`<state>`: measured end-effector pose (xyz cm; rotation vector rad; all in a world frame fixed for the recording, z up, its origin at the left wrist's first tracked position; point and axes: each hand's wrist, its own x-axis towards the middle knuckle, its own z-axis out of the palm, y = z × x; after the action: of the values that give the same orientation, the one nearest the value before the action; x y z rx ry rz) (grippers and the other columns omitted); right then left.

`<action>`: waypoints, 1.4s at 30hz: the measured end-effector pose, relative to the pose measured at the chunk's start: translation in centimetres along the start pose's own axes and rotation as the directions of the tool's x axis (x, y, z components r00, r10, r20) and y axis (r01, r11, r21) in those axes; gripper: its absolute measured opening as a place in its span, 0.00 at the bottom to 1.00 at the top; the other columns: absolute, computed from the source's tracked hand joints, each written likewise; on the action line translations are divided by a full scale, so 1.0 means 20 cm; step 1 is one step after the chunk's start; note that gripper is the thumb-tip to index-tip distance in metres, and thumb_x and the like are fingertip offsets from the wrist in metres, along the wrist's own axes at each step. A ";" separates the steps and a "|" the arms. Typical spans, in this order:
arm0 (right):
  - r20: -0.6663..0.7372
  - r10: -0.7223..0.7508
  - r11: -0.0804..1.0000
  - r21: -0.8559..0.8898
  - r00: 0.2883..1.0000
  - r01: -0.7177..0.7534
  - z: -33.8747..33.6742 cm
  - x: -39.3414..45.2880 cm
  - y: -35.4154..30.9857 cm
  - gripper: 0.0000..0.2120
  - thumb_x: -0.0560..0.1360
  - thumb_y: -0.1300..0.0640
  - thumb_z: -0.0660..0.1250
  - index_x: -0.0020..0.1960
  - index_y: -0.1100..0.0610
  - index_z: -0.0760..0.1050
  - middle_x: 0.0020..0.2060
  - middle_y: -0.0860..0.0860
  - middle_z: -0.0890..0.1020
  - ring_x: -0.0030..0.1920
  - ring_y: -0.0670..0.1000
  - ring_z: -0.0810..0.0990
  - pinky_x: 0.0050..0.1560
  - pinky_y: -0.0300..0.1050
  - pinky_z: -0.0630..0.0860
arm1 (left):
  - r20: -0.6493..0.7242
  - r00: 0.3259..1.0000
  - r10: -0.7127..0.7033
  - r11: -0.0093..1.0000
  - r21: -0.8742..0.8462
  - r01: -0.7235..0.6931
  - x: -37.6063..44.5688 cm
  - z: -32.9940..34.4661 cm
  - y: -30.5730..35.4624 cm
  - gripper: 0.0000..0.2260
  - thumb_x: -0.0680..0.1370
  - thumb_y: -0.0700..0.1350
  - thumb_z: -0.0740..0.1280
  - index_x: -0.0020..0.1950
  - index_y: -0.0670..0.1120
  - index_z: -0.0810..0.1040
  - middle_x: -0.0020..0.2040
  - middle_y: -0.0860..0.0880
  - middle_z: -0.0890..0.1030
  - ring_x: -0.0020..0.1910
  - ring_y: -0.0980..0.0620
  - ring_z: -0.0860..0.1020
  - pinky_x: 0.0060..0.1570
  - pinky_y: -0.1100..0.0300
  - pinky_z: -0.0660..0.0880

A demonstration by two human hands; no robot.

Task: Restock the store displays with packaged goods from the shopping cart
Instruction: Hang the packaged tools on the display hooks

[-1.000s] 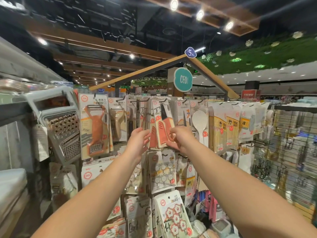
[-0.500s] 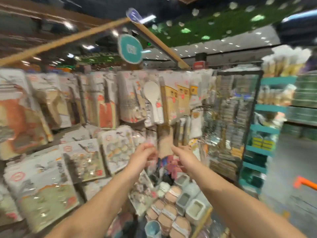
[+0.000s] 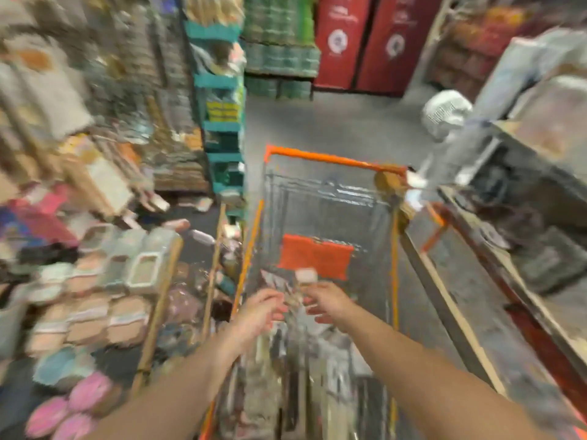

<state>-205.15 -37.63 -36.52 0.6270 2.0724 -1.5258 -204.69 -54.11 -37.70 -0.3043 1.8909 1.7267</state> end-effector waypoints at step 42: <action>0.025 0.267 0.943 0.199 0.963 -0.267 0.08 0.04 1.03 0.04 0.77 0.56 0.70 0.49 0.56 0.81 0.40 0.53 0.83 0.36 0.48 0.77 0.36 0.41 0.73 | -0.233 0.965 -0.122 0.992 -0.029 0.119 -0.05 0.00 -0.75 0.24 0.71 0.55 0.74 0.65 0.48 0.77 0.59 0.50 0.82 0.60 0.48 0.79 0.63 0.46 0.74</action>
<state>-192.73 -33.56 -52.68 0.9440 1.7616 -1.5822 -196.05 -56.43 -49.90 -0.6411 1.9778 1.6847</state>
